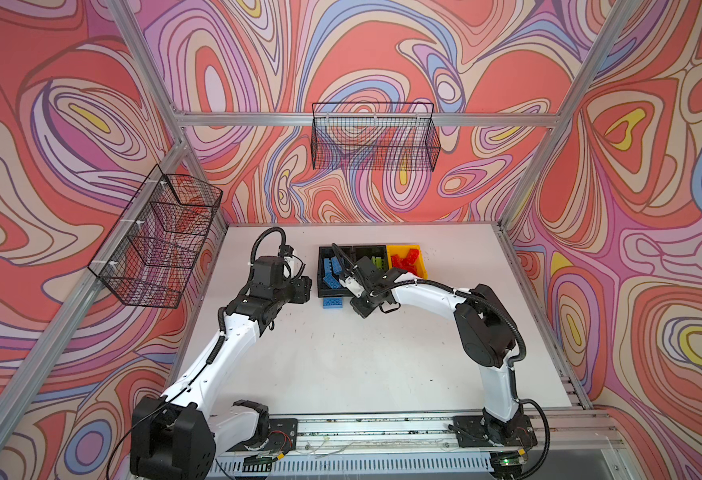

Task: Sort the legos into containers by color
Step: 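Carry the blue brick into the outer black bin and release it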

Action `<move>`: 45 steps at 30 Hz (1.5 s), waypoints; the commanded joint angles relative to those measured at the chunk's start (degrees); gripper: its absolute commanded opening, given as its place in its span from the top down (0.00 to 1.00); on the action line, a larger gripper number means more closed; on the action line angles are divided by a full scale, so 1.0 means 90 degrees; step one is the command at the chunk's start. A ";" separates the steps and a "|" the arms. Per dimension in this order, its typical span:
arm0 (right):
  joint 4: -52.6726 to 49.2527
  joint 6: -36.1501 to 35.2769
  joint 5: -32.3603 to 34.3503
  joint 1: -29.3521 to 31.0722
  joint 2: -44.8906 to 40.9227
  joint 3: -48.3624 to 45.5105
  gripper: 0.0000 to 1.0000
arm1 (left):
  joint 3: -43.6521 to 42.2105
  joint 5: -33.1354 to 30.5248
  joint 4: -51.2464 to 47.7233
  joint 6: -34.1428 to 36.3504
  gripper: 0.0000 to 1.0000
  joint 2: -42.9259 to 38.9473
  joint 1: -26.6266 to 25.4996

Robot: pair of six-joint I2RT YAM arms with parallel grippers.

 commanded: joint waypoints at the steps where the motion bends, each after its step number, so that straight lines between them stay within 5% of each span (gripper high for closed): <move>1: -0.0097 0.0339 0.0190 0.0017 -0.0215 0.0762 0.71 | -0.0094 0.0154 0.0119 0.0065 0.37 -0.0071 0.0050; 7: -0.0227 0.1266 0.1128 -0.0207 0.0764 0.2578 0.69 | -0.0104 0.0286 0.0151 0.0046 0.38 -0.0110 0.0051; 16: 0.0234 0.2123 0.0649 -0.0549 0.1895 0.3802 0.66 | -0.0106 0.0452 0.0146 0.0046 0.38 -0.0164 0.0055; 27: 0.0895 0.2165 0.0345 -0.0772 0.2193 0.3523 0.64 | -0.0111 0.0589 0.0150 0.0046 0.38 -0.0106 0.0055; 37: 0.0891 0.2055 0.0430 -0.0828 0.2216 0.3622 0.44 | -0.0099 0.0848 0.0147 0.0190 0.38 0.0178 0.0047; 45: 0.1408 0.2042 0.0499 -0.0991 0.0944 0.2478 0.44 | 0.0505 0.0540 -0.0341 0.1697 0.36 0.0946 -0.0545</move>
